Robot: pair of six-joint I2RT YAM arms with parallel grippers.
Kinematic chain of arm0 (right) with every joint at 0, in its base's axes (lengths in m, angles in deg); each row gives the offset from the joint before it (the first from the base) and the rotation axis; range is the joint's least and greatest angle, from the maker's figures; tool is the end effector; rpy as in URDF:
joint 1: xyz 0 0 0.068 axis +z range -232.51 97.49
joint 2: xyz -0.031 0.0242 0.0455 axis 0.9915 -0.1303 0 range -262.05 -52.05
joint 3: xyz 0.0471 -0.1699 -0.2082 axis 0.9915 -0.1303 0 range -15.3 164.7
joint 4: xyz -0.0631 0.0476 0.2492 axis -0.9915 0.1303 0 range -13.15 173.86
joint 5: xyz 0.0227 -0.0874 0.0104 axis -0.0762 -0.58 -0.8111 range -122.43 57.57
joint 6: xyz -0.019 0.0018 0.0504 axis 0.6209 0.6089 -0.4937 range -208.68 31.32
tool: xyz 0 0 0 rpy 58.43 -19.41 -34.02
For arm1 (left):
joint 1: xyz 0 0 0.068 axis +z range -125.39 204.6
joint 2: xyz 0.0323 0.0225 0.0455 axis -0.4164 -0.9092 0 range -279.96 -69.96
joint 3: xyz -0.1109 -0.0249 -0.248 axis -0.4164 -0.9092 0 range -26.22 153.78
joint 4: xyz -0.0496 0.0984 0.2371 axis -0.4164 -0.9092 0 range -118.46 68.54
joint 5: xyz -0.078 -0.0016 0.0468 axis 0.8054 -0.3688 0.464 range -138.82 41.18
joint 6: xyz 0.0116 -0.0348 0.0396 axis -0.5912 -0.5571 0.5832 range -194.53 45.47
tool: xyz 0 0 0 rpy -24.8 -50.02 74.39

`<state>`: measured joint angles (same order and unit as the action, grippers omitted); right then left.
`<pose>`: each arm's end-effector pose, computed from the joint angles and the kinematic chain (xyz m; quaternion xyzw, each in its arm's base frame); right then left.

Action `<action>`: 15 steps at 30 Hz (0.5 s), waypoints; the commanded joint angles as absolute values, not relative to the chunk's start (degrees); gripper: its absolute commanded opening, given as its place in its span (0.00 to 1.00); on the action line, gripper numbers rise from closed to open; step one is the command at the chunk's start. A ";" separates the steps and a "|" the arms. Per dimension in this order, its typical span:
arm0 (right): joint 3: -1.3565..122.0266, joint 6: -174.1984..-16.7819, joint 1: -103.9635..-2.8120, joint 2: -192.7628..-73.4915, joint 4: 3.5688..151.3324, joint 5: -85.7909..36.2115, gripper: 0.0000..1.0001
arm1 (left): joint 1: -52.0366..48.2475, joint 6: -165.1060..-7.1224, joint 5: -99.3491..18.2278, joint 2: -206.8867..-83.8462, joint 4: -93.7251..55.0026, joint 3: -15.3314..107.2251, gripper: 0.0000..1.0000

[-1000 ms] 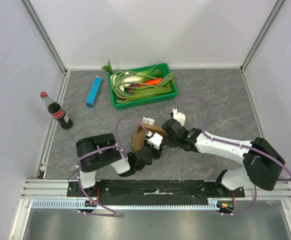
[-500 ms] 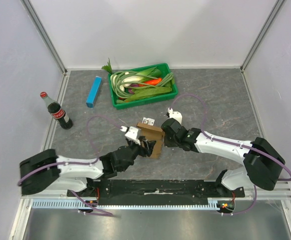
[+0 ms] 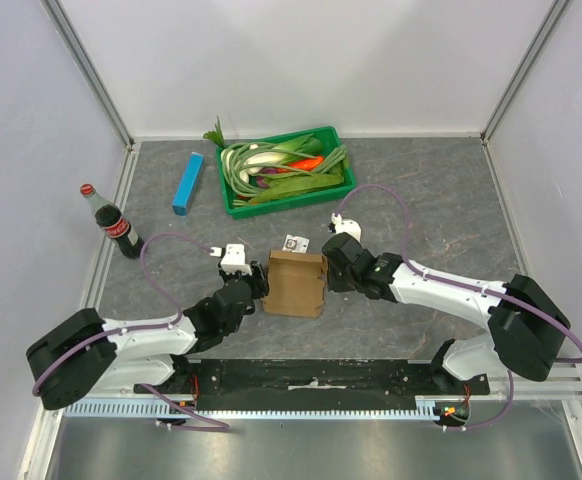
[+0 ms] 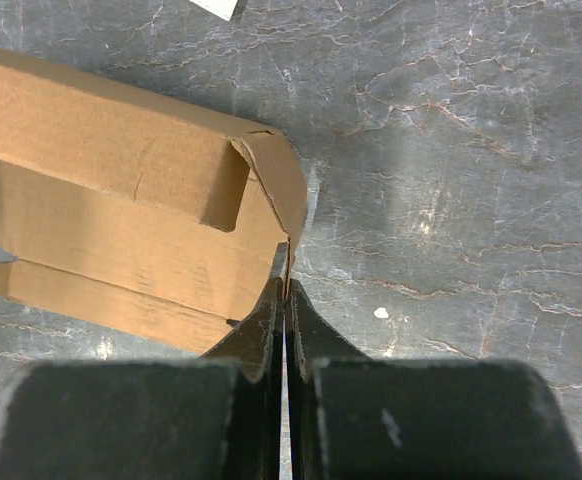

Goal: Fold the paper box

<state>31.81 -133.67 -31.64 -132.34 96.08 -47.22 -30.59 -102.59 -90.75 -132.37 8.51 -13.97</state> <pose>0.1834 0.2110 0.2040 -0.0068 0.9397 0.1556 0.3045 0.1309 -0.1467 0.1631 -0.0193 0.7924 -0.1357 0.5944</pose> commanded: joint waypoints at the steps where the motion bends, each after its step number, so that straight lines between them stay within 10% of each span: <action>1: 33.92 -132.53 -32.24 -131.06 96.19 -46.32 0.00 | -29.80 -93.08 -87.67 -136.75 23.25 -14.44 0.55; 15: 33.83 -131.92 -32.77 -130.71 95.84 -45.18 0.00 | -29.80 -85.88 -86.17 -147.72 36.36 -14.45 0.47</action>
